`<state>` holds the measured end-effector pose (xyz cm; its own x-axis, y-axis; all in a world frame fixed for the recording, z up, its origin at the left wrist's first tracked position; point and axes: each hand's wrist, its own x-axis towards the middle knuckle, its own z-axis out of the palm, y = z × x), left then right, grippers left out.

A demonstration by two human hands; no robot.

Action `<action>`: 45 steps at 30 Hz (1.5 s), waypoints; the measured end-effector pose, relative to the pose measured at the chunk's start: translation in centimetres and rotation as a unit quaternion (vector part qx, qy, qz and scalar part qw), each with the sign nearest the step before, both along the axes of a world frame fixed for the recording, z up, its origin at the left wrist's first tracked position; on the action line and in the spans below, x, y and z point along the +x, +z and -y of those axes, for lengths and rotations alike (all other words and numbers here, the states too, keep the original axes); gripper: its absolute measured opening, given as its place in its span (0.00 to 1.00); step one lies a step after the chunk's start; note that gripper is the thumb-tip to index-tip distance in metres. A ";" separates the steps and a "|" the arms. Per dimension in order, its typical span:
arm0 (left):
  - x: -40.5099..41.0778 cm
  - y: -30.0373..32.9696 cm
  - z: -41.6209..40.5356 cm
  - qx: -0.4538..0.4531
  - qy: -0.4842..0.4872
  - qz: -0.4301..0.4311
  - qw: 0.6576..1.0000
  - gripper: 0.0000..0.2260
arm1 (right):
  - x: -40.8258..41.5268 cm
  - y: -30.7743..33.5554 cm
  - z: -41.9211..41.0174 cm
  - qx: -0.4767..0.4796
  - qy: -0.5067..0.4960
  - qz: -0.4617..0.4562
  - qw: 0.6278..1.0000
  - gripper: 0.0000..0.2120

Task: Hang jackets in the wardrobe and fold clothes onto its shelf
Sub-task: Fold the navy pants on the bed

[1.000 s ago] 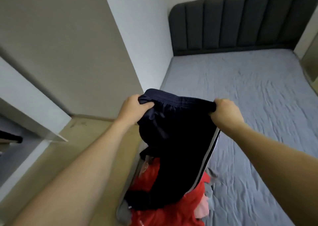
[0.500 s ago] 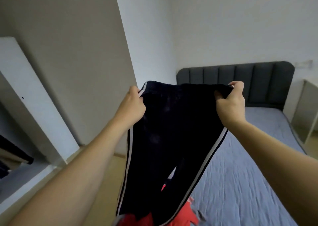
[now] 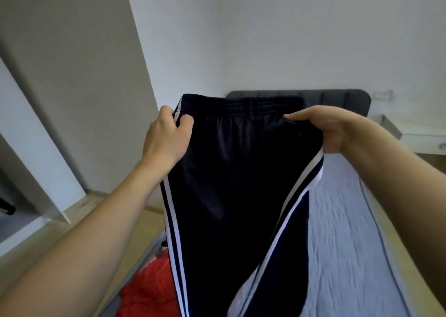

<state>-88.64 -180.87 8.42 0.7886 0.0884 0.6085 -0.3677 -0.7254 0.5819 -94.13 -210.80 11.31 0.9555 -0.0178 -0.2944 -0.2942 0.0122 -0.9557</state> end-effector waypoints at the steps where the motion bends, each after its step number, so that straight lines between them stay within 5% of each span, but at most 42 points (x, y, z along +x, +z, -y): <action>1: 0.8 -0.5 1.2 0.010 -0.004 -0.019 1.000 0.12 | -0.1 -0.6 1.2 0.013 -0.003 -0.001 1.000 0.11; 5: 4.0 -5.1 7.0 0.063 -0.033 -0.118 0.990 0.14 | 0.5 -5.4 6.3 0.027 -0.029 -0.030 0.999 0.14; 9: 7.0 -14.6 14.4 0.137 -0.045 -0.213 0.966 0.16 | 2.4 -14.0 12.7 -0.084 -0.076 -0.121 0.986 0.14; 17: 12.3 -47.9 28.0 0.192 -0.043 -0.347 0.917 0.12 | 8.0 -47.6 24.1 -0.379 -0.179 -0.085 0.904 0.11; 22: 17.1 -65.0 33.9 0.167 -0.039 -0.295 0.940 0.15 | 10.8 -66.0 27.4 -0.423 -0.244 -0.066 0.870 0.24; 27: 24.6 -72.9 39.0 0.192 -0.001 -0.200 0.961 0.18 | 17.2 -75.8 29.4 -0.388 -0.378 0.024 0.840 0.20; 29: 25.1 -78.0 39.8 0.241 0.002 -0.200 0.950 0.23 | 18.1 -81.5 29.3 -0.488 -0.338 0.029 0.804 0.25; 32: 21.7 -89.2 39.3 0.307 -0.077 -0.300 0.900 0.30 | 16.7 -92.7 28.5 -0.644 -0.122 0.004 0.755 0.33; 34: 18.6 -96.2 37.8 0.346 -0.116 -0.369 0.855 0.30 | 15.0 -99.3 28.1 -0.655 0.002 -0.042 0.754 0.34; 36: 16.9 -100.6 36.5 0.366 -0.109 -0.333 0.862 0.30 | 14.1 -103.2 28.1 -0.642 0.005 -0.043 0.766 0.33; 39: 16.5 -101.9 36.1 0.356 -0.082 -0.264 0.892 0.29 | 13.8 -104.5 28.0 -0.652 -0.035 -0.009 0.758 0.33; 45: 6.4 -100.5 33.9 0.345 -0.125 -0.340 0.866 0.30 | 5.0 -101.6 25.3 -0.633 0.075 -0.075 0.767 0.31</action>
<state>-82.19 -214.73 -92.04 0.9276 -0.3356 -0.1639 -0.3052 -0.9340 0.1856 -89.09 -236.13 -90.33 0.9321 -0.2729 -0.2381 -0.3087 -0.9425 -0.1283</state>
